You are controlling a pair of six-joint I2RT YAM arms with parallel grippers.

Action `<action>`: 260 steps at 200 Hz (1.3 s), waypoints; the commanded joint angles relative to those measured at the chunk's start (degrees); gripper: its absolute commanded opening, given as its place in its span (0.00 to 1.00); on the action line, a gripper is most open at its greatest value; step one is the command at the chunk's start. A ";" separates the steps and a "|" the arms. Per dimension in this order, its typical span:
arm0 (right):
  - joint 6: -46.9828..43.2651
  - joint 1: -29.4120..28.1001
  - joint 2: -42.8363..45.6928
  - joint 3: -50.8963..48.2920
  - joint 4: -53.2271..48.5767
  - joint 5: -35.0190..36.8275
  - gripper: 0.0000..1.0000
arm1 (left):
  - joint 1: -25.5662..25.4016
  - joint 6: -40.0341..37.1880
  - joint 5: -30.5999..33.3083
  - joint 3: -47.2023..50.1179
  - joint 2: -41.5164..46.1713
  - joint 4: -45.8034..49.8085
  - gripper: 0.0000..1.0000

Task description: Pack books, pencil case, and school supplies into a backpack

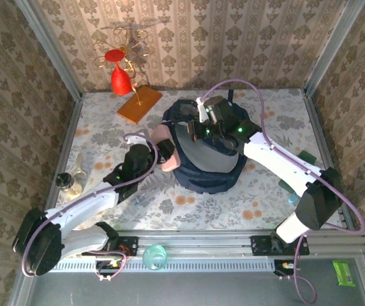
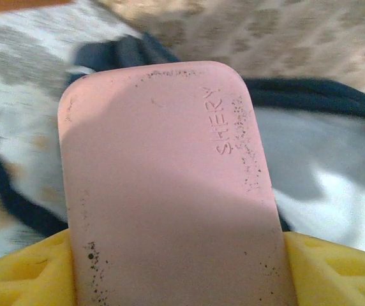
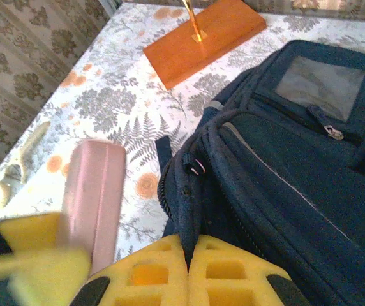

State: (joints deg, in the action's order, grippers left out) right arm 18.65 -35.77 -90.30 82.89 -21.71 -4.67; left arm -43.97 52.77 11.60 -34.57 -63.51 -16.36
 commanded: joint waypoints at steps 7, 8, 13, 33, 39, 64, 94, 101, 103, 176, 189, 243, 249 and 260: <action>-0.46 0.41 -0.86 7.60 1.01 -8.12 0.00 | -4.04 6.85 1.78 -1.61 -3.31 -10.87 0.47; -0.46 0.42 -0.89 7.84 0.90 -8.27 0.00 | -4.12 7.01 1.73 -1.76 -3.56 -11.10 0.47; -0.48 0.64 -1.17 8.76 0.39 -9.08 0.00 | -4.40 7.83 1.53 -2.37 -4.98 -12.06 0.47; -0.75 1.69 -2.45 13.43 -2.61 -11.96 0.00 | -5.07 9.35 0.54 -5.02 -11.15 -17.55 0.46; -0.85 1.95 -2.74 14.48 -3.43 -12.66 0.00 | -5.23 9.29 0.46 -6.12 -12.90 -18.77 0.46; 0.08 2.85 -3.55 17.20 -4.76 -13.87 0.00 | -5.34 10.54 0.47 -10.50 -20.62 -21.16 0.45; 1.86 3.95 -4.44 19.50 -4.52 -15.70 0.00 | -5.01 11.93 3.20 -13.79 -27.96 -23.10 0.45; 2.34 4.12 -4.63 19.66 -4.11 -16.09 0.00 | -4.91 11.93 4.14 -14.66 -29.25 -23.06 0.45; 2.52 4.13 -4.71 19.65 -4.01 -16.21 0.00 | -4.97 11.92 4.60 -15.01 -29.64 -23.03 0.45; 5.56 4.53 -6.38 19.07 -1.96 -21.11 0.00 | -0.94 16.56 12.32 -25.05 -42.73 -20.05 0.59; 5.47 4.74 -6.24 18.30 -1.99 -21.26 0.00 | -0.49 15.39 11.61 -26.22 -43.78 -20.73 0.66; 6.05 6.39 -5.50 14.04 0.06 -21.61 0.00 | -0.34 9.92 7.42 -21.11 -39.03 -22.31 0.89; 6.12 6.50 -5.58 13.79 0.38 -21.70 0.00 | -0.37 9.45 6.54 -20.27 -38.22 -22.31 0.90; 6.49 6.63 -5.67 13.07 1.11 -21.78 0.00 | -0.48 9.17 5.76 -18.65 -36.81 -22.31 0.91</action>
State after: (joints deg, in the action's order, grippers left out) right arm 24.25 -29.54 -98.74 96.38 -26.89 -22.83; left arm -44.88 64.93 19.33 -55.64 -105.32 -35.31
